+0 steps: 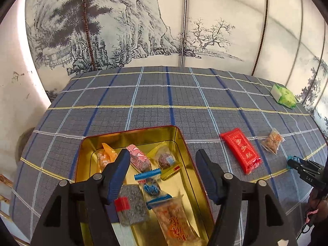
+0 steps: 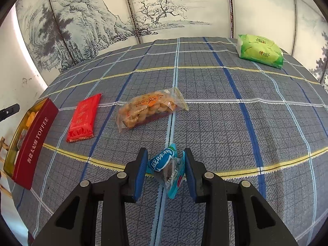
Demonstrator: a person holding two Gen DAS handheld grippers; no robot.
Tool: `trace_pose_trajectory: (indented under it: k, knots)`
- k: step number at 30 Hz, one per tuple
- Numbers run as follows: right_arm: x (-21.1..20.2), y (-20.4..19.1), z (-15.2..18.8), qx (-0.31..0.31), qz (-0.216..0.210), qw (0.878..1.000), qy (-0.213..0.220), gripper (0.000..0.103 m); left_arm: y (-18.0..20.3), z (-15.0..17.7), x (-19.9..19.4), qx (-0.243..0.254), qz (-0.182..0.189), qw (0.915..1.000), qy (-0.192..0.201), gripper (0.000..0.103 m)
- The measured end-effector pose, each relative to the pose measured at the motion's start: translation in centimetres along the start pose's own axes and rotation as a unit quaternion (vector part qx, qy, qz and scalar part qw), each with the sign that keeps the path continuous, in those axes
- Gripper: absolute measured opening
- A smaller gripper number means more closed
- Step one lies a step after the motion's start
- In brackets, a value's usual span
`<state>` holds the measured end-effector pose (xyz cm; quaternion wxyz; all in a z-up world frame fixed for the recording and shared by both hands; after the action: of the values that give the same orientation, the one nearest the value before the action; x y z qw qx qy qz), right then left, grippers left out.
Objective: Organize snacks
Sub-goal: 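Carry the blue-wrapped candy in the right gripper over the tin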
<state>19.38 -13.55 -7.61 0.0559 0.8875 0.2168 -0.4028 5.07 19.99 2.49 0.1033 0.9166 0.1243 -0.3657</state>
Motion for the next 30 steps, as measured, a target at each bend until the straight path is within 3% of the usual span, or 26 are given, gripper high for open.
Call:
trace_pose_trajectory:
  k: [11,23,30]
  knots:
    - [-3.4,-4.1,1.4,-0.014,-0.039,0.999,0.003,0.036,0.3,0.6,-1.7,0.03,-0.024,0.9989,0.027,0.071]
    - [-8.1,-17.1,0.2,-0.096,-0.147,0.984,0.026,0.036,-1.8,1.2,-2.6,0.016,-0.031,0.9986,0.038,0.072]
    - [-8.9,-23.4,0.3,-0.129,-0.194,0.972,0.022,0.036,-3.1,1.0,-3.3,0.014,-0.04,0.998,0.047,0.073]
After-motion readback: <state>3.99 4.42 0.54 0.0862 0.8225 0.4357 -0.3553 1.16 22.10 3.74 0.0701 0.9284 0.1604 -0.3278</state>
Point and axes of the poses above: each gripper's, at about its wrist camera, not at the fingertips, and x roughly the way its jaws point, y to its right, z to its underside, the point moved 8 cm from there along x, roughly the way its jaws point, and after that the axes turned 7 degrees about z, right-handed, at the moved point
